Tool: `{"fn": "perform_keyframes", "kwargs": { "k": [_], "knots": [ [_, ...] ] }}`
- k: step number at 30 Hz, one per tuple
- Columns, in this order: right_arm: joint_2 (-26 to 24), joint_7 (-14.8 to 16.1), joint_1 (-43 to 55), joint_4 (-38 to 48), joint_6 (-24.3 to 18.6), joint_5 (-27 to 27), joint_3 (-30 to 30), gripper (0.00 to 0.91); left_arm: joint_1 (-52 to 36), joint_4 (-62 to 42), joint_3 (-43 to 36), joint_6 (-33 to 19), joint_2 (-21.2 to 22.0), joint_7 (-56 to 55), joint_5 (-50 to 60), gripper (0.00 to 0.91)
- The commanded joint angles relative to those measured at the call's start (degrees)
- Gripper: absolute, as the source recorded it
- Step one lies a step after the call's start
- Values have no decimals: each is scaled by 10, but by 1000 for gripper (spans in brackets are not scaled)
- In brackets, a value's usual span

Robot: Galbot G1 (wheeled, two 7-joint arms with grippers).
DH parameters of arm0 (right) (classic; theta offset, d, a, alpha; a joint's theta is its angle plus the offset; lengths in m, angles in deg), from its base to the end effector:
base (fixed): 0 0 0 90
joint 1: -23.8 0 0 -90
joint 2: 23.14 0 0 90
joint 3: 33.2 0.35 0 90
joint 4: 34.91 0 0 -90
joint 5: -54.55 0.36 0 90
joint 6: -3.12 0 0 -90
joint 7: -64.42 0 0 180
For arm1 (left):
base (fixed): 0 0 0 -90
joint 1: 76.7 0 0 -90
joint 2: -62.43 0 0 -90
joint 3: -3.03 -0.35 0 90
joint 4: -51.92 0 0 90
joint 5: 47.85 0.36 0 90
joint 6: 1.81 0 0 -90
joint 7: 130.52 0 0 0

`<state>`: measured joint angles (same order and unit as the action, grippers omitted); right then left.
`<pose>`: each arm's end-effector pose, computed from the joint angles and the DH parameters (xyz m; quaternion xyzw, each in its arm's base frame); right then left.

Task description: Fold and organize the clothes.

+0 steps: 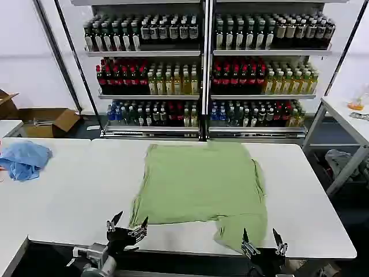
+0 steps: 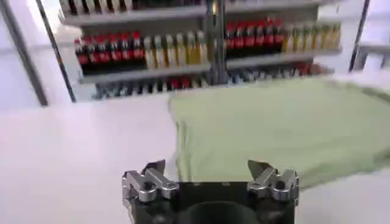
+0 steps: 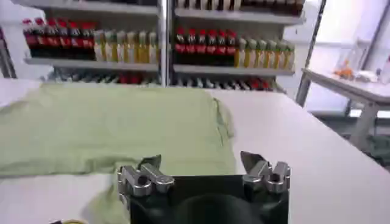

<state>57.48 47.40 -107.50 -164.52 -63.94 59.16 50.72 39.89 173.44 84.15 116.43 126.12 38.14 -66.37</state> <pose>0.1256 0.0093 -0.2749 -0.0518 -0.9741 0.0389 0.2169 0.1968 0.0292 -0.2842 -0.0765 -0.9655 -0.0706 0.2386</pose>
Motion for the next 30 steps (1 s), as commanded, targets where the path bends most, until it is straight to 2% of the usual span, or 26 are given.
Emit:
{"fn": "perform_keyframes", "kwargs": {
  "k": [1, 7, 8, 9, 10, 11, 12, 13, 14, 15, 16, 30],
  "knots": [
    [2, -7, 19, 23, 40, 10, -2, 907, -63, -88, -19, 49, -9, -11, -8, 907],
    [7, -21, 28, 34, 57, 25, -12, 907, -79, -100, -27, 48, -6, -13, -14, 907],
    [8, -25, 27, 34, 59, 33, -13, 907, -79, -100, -28, 49, -6, -13, -15, 736],
    [8, -27, 27, 34, 61, 37, -13, 907, -79, -100, -28, 48, -6, -14, -16, 625],
    [8, -30, 26, 35, 65, 44, -13, 907, -79, -100, -30, 48, -5, -15, -18, 423],
    [8, -31, 26, 37, 67, 47, -13, 907, -78, -99, -31, 48, -6, -15, -21, 343],
    [8, -31, 26, 37, 67, 48, -14, 746, -78, -98, -32, 48, -6, -14, -23, 181],
    [8, -34, 26, 38, 67, 53, -15, 564, -76, -95, -32, 48, -6, -11, -32, 131],
    [8, -35, 25, 38, 68, 56, -16, 232, -74, -92, -32, 48, -7, -9, -43, 50],
    [8, -36, 25, 38, 68, 58, -17, 30, -73, -88, -32, 48, -6, -7, -49, 50],
    [8, -36, 25, 38, 70, 60, -17, 0, -70, -83, -32, 46, -6, -1, -57, 40],
    [12, -26, 17, 29, 69, 90, -13, 0, -49, -65, -22, 21, -15, 22, -61, 30]
  ]
}}
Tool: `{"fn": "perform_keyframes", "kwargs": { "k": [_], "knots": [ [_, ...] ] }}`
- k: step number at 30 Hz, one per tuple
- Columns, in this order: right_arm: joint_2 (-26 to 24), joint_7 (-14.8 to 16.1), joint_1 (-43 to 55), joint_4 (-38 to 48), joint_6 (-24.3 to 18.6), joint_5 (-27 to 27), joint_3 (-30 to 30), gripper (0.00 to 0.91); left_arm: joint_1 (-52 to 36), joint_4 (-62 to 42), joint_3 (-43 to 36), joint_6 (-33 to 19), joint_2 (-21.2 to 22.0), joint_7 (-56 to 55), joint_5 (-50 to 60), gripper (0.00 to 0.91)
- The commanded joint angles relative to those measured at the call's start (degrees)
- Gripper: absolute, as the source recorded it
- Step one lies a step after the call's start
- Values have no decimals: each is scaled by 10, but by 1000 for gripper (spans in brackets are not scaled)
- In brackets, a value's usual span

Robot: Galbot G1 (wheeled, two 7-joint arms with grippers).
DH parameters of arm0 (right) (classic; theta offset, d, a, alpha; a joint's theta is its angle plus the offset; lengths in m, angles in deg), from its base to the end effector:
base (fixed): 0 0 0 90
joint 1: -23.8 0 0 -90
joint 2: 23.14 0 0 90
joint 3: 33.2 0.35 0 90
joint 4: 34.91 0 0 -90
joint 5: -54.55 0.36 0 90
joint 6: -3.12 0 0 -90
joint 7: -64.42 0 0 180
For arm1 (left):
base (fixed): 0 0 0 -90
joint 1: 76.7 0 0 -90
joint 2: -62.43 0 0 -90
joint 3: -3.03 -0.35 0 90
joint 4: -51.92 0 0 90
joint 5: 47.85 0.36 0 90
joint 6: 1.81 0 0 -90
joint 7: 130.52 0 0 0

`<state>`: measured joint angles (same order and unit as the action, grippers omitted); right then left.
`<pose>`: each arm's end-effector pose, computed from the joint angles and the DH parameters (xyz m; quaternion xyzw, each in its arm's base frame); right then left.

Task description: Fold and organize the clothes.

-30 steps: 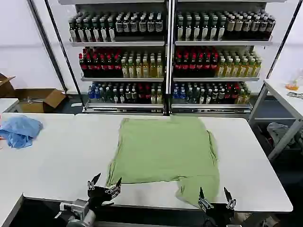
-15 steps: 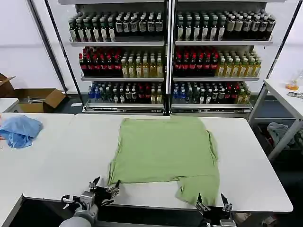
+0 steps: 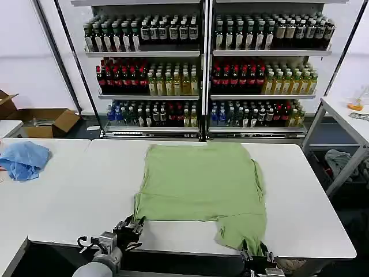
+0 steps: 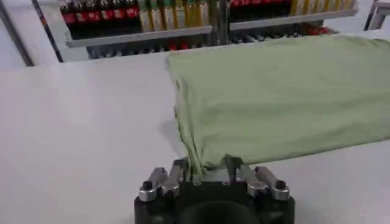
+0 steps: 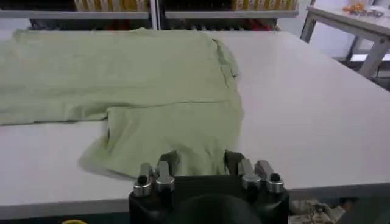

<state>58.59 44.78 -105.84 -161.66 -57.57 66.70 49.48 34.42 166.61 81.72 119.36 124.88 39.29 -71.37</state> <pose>0.1320 0.0170 -0.2892 -0.0532 -0.9538 -0.0121 0.2954 0.2247 0.0355 -0.3083 -0.0926 -0.9511 -0.0547 0.2896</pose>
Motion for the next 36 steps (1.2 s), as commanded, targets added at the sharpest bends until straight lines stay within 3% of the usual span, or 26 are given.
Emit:
{"fn": "perform_keyframes", "kwargs": {
  "k": [1, 15, 23, 29, 36],
  "knots": [
    [0, 4, -1, -1, 2, 14, 0, 0, 8, 7, 3, -10, -3, 14, -6, 30],
    [-31, 44, -49, -88, -50, 17, 46, 0, 59, 116, 39, -28, -18, 15, -1, 30],
    [-65, 52, -41, -140, -74, 59, 105, 0, 58, 148, 61, -27, -34, 16, -10, 30],
    [-102, 51, 20, -117, -76, 106, 133, 0, 23, 118, 64, -28, -48, 23, -19, 30],
    [-147, 48, 99, -55, -64, 129, 122, 0, -24, 70, 31, -31, -51, 31, -16, 30]
  ]
}}
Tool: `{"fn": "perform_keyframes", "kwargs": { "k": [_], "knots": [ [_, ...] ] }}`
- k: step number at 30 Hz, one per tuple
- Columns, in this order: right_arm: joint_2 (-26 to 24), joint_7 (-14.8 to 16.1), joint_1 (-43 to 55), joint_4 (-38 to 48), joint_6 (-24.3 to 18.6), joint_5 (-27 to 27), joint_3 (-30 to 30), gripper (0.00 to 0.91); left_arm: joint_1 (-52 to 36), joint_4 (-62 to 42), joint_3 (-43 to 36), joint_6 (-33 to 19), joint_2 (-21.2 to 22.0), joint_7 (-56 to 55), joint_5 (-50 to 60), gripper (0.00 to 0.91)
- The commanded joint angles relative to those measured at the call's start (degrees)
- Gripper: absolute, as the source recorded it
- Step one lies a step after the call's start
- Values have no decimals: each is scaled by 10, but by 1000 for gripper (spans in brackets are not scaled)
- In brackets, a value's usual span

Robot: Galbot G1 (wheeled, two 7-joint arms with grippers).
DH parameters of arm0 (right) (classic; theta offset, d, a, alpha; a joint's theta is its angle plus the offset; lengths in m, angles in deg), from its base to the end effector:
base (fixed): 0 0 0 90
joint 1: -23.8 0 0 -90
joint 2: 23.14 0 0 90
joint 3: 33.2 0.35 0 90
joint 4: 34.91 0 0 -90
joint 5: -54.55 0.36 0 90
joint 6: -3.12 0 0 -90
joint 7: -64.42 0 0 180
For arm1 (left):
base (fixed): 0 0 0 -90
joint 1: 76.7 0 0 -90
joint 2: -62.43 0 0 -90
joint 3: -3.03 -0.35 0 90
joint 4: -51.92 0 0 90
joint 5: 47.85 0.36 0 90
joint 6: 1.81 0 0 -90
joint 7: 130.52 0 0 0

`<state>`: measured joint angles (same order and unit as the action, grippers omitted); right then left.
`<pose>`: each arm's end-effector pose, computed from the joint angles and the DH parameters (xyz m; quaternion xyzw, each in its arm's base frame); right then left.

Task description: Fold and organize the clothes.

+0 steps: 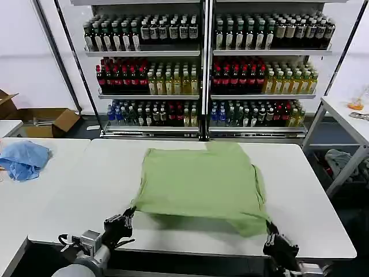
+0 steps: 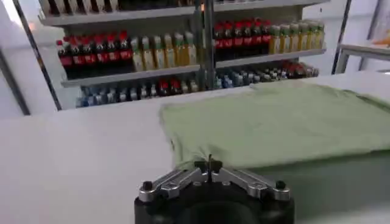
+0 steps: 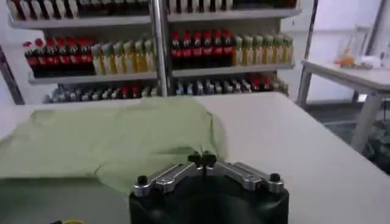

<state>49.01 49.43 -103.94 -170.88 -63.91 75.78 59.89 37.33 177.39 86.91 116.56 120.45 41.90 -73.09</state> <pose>0.1470 -0.0408 -0.2183 -0.0251 -0.9893 -0.0117 0.1432 0.2108 0.0482 -0.2431 -0.1248 -0.9703 -0.0601 0.1983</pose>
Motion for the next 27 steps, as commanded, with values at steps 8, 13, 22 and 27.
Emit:
{"fn": "perform_keyframes", "kwargs": {
  "k": [8, 13, 22, 27],
  "knots": [
    [-99, 0, 189, 123, 29, 45, -25, 0, -118, -114, -49, -3, -3, 4, 6, 30],
    [-117, 1, 259, 182, 45, 45, -62, 0, -158, -154, -73, -2, -2, 2, 15, 30],
    [-123, 6, 318, 254, 63, 33, -103, 0, -195, -191, -107, -3, 2, 1, 35, 30],
    [-120, 12, 333, 278, 69, 21, -115, 0, -210, -210, -118, -9, 10, 0, 49, 30]
  ]
}}
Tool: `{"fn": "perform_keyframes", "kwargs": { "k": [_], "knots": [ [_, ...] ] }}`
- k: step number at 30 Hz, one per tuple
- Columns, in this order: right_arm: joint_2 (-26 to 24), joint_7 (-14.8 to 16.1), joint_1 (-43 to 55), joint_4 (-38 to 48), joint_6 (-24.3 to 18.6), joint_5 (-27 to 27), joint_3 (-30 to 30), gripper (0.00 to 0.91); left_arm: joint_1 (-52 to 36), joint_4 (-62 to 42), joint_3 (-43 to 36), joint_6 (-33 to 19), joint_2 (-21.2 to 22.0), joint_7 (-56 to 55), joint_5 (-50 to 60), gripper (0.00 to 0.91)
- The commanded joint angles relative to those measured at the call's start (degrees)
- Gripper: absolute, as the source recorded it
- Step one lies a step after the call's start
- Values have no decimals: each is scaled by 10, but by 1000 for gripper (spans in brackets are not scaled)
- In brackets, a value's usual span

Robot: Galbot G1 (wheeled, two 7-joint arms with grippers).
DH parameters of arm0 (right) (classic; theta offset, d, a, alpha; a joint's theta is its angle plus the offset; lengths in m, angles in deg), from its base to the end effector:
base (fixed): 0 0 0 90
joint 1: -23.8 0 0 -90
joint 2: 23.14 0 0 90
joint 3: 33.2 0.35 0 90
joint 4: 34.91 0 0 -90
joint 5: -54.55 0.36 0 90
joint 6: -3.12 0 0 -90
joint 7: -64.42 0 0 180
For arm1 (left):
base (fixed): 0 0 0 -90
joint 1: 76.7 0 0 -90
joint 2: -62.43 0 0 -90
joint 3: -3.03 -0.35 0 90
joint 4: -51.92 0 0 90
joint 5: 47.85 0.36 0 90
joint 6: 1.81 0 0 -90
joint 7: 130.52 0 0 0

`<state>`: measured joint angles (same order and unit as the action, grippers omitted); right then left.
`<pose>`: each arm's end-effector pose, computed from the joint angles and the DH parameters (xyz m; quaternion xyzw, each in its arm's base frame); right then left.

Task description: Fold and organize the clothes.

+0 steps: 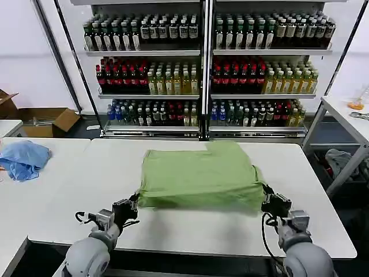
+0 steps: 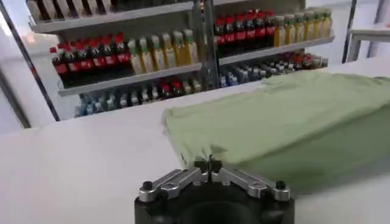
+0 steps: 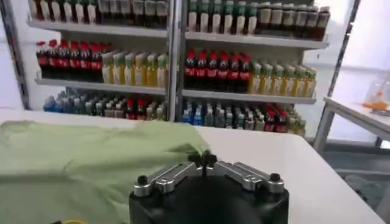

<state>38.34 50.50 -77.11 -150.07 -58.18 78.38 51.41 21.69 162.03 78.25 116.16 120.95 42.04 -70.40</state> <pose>0.2830 -0.0671 -0.2457 0.0117 -0.9848 0.0702 0.1582 0.2886 0.0446 -0.2831 -0.1171 -0.9664 -0.0990 0.2064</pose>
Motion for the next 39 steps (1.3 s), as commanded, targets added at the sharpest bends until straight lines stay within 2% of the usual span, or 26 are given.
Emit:
{"fn": "perform_keyframes", "kwargs": {
  "k": [1, 4, 5, 6, 7, 8, 9, 15, 23, 28, 34, 35, 37, 38, 39],
  "knots": [
    [-10, 3, 68, 73, 13, -8, -34, 0, -56, -60, -33, -6, 6, -2, 26, 30],
    [-5, 6, 75, 79, 19, -15, -44, 0, -60, -67, -36, -8, 9, -2, 30, 40],
    [-2, 7, 76, 81, 24, -21, -48, 0, -61, -68, -36, -8, 11, -2, 31, 71],
    [0, 9, 77, 82, 30, -25, -50, 60, -61, -69, -36, -8, 12, -3, 32, 151],
    [2, 11, 76, 83, 35, -28, -51, 423, -61, -69, -36, -7, 14, -3, 33, 252],
    [4, 13, 75, 83, 37, -33, -52, 907, -60, -69, -36, -6, 15, -4, 32, 826],
    [6, 14, 73, 83, 38, -36, -53, 907, -59, -68, -35, -6, 16, -5, 33, 907],
    [17, 18, 38, 54, 21, -45, -36, 907, -30, -43, -21, -8, 16, -12, 34, 907],
    [22, 22, -48, -5, 3, -50, 26, 907, 20, -22, -3, -13, 22, -21, 37, 907],
    [24, 16, -75, 5, 8, -49, 40, 907, 14, -41, -5, -10, 32, -30, 35, 907],
    [35, 7, -67, 33, 32, -27, 26, 907, 5, -57, -11, -6, 38, -32, 30, 907],
    [36, 7, -64, 36, 32, -26, 23, 907, 5, -58, -11, -6, 38, -32, 28, 685],
    [38, 7, -56, 43, 31, -12, 14, 736, 4, -61, -12, -7, 38, -32, 27, 423],
    [39, 7, -53, 45, 31, -8, 12, 484, 4, -61, -12, -7, 38, -32, 25, 232],
    [40, 7, -48, 48, 30, -4, 9, 353, 4, -62, -12, -7, 38, -31, 23, 171]
  ]
}}
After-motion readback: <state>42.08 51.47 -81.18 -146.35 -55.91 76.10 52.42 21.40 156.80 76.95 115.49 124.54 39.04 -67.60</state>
